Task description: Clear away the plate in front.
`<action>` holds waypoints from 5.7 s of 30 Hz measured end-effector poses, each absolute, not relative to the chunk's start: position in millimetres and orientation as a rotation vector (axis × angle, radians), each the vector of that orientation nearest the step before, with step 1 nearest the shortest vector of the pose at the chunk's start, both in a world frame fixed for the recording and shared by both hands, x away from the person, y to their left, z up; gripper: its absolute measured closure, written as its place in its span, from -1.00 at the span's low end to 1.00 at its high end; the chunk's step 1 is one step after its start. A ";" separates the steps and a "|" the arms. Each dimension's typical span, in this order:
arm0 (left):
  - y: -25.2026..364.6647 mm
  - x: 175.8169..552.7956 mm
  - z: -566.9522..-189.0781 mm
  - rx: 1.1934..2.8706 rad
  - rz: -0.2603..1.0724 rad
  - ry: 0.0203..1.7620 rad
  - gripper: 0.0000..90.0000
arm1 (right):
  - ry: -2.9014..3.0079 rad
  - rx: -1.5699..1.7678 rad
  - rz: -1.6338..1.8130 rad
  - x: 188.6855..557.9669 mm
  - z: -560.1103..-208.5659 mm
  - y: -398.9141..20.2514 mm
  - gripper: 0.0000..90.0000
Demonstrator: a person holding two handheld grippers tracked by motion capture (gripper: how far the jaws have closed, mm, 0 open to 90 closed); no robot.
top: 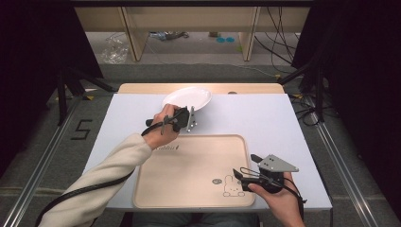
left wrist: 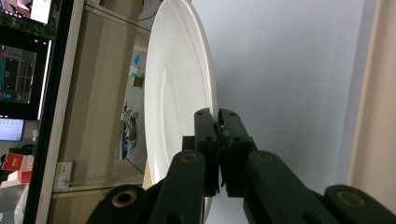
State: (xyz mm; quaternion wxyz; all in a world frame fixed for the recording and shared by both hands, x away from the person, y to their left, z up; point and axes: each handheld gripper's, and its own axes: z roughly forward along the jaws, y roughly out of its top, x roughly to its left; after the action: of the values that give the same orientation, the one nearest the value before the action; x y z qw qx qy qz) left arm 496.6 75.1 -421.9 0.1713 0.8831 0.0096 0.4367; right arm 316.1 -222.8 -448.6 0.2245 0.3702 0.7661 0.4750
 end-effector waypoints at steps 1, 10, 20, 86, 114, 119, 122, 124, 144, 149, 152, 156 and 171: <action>75.3 496.0 -421.3 2.504 1.240 0.025 0.94 | 2.114 1.024 1.311 316.1 -448.6 -222.9 -0.59; 79.4 489.4 -417.1 2.490 1.241 0.032 0.94 | 2.129 1.043 1.304 315.1 -448.0 -223.1 -0.59; 82.6 481.9 -415.0 2.491 1.240 0.025 0.94 | 2.129 1.049 1.302 315.3 -448.1 -223.1 -0.59; 93.8 426.8 -401.6 2.438 1.192 0.002 0.94 | 2.116 1.024 1.295 315.6 -447.6 -222.6 -0.59; 97.6 397.2 -398.6 2.417 1.190 -0.028 0.94 | 2.116 1.019 1.300 316.1 -447.8 -222.1 -0.59; 97.5 392.8 -398.7 2.416 1.187 -0.038 0.94 | 2.117 1.025 1.291 315.7 -447.3 -222.5 -0.59; 97.7 388.5 -397.9 2.415 1.184 -0.045 0.94 | 2.121 1.031 1.307 315.6 -448.1 -221.5 -0.59; 97.2 386.0 -400.7 2.379 1.161 -0.025 0.94 | 2.117 1.024 1.292 315.6 -447.4 -222.6 -0.59; 103.1 360.8 -398.9 2.376 1.152 -0.047 0.94 | 2.117 1.027 1.290 315.6 -447.3 -222.5 -0.59; 104.5 354.8 -399.6 2.391 1.156 -0.068 0.94 | 2.122 1.035 1.303 315.4 -447.6 -221.6 -0.59; 103.9 351.1 -402.4 2.376 1.140 -0.059 0.94 | 2.117 1.026 1.289 315.6 -447.3 -222.5 -0.59; 103.5 346.2 -402.2 2.376 1.148 -0.079 0.94 | 2.122 1.034 1.300 315.3 -447.6 -221.7 -0.59; 103.7 328.0 -402.1 2.382 1.134 -0.117 0.94 | 2.122 1.031 1.296 315.4 -447.3 -221.8 -0.59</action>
State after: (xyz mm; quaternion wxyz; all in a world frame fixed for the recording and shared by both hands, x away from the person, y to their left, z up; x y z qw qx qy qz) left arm 328.0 103.7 -402.1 0.2478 0.8739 -0.0429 0.4160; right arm 315.4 -221.8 -447.3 0.2232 0.3734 0.7685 0.4692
